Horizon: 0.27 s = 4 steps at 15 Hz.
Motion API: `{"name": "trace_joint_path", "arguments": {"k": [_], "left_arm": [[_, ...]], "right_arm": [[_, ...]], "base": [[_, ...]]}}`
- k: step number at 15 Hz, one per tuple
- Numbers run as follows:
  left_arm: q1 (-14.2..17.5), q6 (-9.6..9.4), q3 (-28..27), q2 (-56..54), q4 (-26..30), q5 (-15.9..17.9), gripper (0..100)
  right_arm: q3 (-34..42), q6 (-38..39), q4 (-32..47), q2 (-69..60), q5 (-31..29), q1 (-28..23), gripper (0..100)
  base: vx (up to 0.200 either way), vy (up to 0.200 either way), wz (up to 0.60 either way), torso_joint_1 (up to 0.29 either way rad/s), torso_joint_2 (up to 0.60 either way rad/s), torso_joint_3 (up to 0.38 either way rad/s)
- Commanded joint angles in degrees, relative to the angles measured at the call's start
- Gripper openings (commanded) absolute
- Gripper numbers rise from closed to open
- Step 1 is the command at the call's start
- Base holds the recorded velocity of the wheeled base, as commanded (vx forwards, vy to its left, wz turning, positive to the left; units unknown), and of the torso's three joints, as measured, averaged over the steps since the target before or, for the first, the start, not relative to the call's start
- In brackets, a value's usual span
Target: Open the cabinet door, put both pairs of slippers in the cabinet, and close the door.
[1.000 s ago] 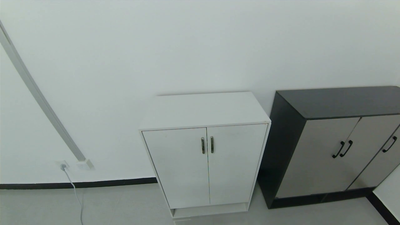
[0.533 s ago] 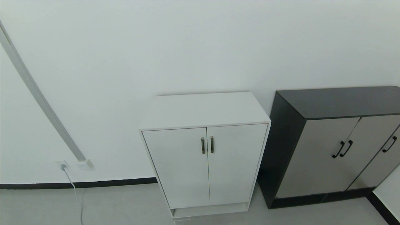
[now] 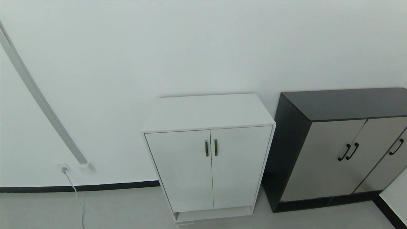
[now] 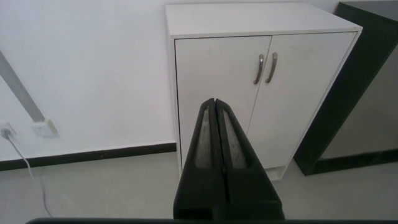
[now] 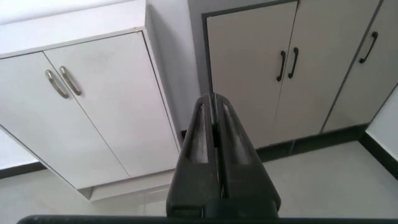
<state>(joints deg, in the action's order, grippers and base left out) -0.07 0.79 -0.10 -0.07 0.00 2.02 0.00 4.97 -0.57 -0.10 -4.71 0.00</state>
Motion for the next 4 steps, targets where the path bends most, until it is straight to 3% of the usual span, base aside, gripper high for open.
{"name": "trace_joint_path", "arguments": {"k": [1, 4], "left_arm": [[0.0, 0.00, 0.0, 0.1, 0.0, 0.0, 0], [0.0, 0.00, 0.0, 0.1, 0.0, 0.0, 0]], "right_arm": [[0.0, -0.1, 0.0, 0.1, 0.0, 0.0, 0], [0.0, -0.4, 0.0, 0.1, 0.2, 0.0, 0]], "base": [[0.000, 0.000, 0.00, 0.000, 0.00, 0.000], [0.000, 0.000, 0.00, 0.000, 0.00, 0.000]]}}
